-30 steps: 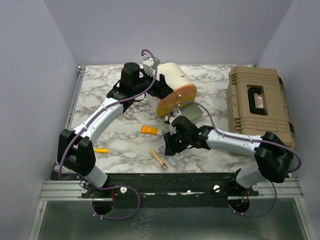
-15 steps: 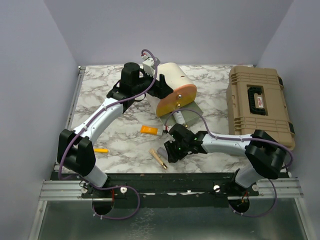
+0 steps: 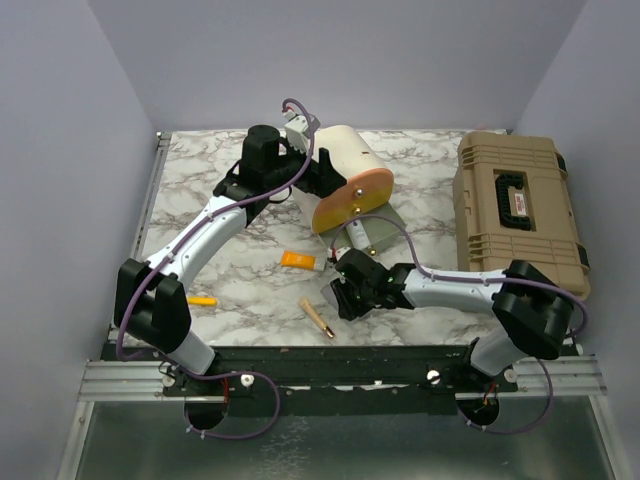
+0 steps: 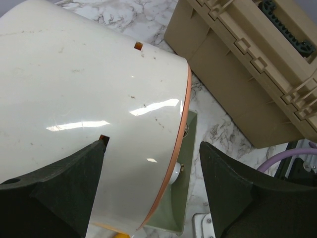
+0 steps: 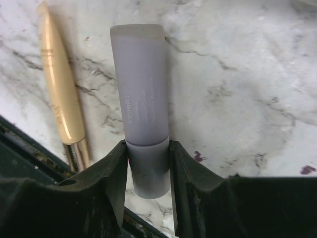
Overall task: Organize the makeup
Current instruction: Pick up the makeup from the center of the board.
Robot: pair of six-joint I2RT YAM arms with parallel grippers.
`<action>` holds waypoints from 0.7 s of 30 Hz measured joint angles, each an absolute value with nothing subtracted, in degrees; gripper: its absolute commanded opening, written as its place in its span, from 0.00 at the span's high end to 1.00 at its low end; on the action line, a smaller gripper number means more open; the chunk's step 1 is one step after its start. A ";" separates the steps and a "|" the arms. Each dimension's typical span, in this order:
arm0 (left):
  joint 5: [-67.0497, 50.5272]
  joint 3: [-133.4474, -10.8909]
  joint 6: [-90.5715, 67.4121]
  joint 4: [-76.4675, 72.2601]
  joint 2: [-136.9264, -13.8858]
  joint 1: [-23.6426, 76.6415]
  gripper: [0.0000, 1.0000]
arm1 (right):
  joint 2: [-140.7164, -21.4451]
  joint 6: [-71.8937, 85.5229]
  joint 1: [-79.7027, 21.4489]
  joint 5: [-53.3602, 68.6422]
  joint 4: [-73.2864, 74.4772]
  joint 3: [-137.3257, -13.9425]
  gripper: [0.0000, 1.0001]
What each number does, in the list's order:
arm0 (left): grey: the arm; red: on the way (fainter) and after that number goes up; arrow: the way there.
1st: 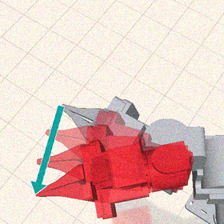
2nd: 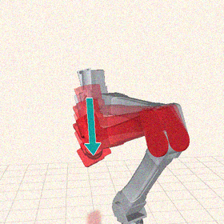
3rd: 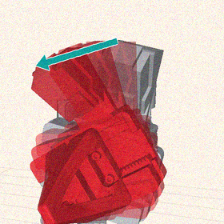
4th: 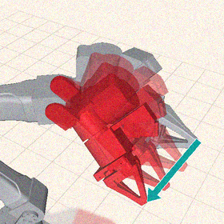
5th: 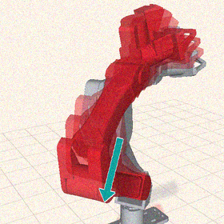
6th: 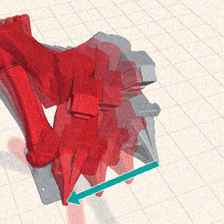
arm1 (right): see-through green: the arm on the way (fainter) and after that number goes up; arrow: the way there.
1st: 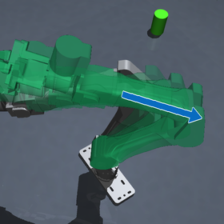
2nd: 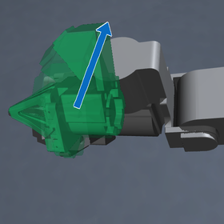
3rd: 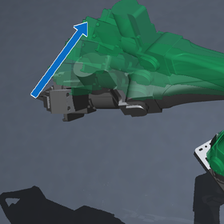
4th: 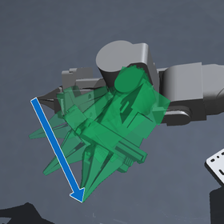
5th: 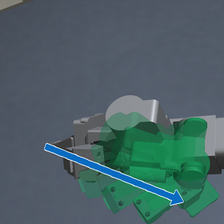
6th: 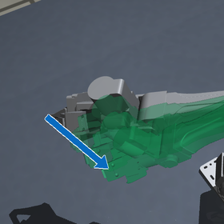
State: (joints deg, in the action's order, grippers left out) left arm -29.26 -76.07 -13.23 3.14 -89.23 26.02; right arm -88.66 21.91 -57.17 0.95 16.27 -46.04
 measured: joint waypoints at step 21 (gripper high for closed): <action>-27.44 -75.50 -14.35 3.99 -88.38 26.28 0.21 | -79.22 23.66 -57.17 -5.48 16.43 -45.78 0.87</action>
State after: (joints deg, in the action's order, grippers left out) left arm -27.44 -75.50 -14.35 3.99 -88.38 26.28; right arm -79.22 23.66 -57.17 -5.48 16.43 -45.78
